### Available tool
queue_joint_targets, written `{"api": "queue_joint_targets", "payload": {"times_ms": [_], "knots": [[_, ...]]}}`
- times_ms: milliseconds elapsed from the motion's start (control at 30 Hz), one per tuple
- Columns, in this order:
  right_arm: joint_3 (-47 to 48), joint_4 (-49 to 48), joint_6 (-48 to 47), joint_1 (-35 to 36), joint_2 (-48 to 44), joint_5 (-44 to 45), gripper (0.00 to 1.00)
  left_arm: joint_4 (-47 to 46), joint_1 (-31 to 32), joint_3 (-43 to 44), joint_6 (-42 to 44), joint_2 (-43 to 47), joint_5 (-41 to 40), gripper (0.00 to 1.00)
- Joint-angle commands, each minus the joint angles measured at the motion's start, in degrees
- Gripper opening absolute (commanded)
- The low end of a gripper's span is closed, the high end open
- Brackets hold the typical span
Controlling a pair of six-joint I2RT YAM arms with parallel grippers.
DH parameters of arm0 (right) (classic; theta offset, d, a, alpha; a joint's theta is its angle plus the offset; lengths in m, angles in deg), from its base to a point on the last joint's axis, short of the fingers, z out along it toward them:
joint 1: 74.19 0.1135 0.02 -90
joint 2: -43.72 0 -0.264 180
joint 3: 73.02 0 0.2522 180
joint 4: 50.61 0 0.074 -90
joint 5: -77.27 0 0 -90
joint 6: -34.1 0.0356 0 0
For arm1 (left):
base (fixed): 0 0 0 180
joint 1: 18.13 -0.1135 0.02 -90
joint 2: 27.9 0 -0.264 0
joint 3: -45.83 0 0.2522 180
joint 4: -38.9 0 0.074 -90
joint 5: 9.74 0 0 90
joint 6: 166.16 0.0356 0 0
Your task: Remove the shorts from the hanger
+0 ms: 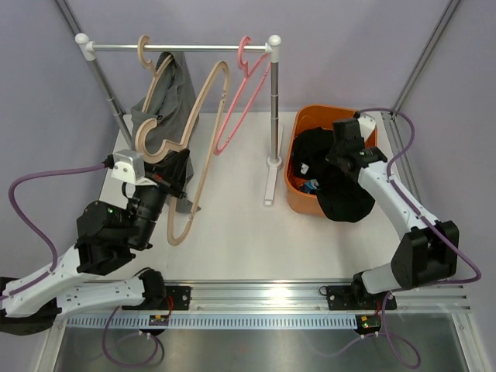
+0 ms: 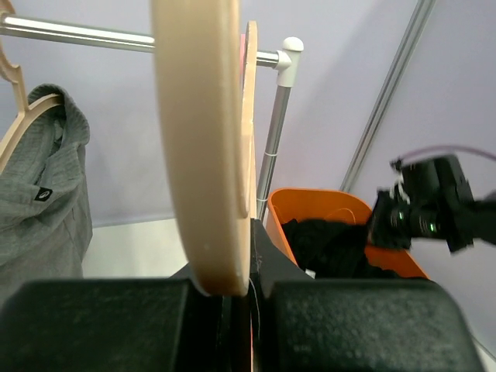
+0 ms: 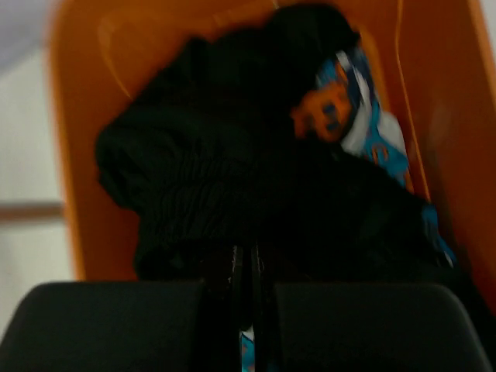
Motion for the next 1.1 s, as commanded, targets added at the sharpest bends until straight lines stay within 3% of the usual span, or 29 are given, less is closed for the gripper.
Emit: {"api": "queue_joint_targets", "payload": {"times_ms": [0,133,267,433,600,833,1067], "knots": [[-7.9,-2.7,7.7,0.2,-7.6,-1.3,0.00,-0.2,-0.3,0.5,-2.1,1.8,-2.8,0.00],[-16.1,-5.8,10.7,0.2,-6.0,-10.5,0.00,2.9,-0.3,2.2,-3.2,2.1,-5.5,0.00],[-14.1,-7.2,11.3,0.2,2.2,-16.3,0.00,7.2,-0.3,6.6,-4.0,0.4,-7.0,0.00],[-5.9,-4.4,10.6,0.2,8.1,-15.5,0.04,20.7,-0.5,18.6,-7.3,-5.4,-10.1,0.00],[-4.0,-5.1,11.1,0.1,11.7,-17.3,0.09,38.4,-0.7,30.3,-12.4,-12.4,-10.7,0.00],[-5.3,-9.0,12.0,-2.9,18.8,-22.7,0.12,50.7,-2.5,40.9,-16.9,-19.9,-5.7,0.00],[-3.4,-10.0,13.3,-8.4,21.2,-29.3,0.18,56.2,-12.1,43.8,-19.6,-22.3,2.7,0.00]]}}
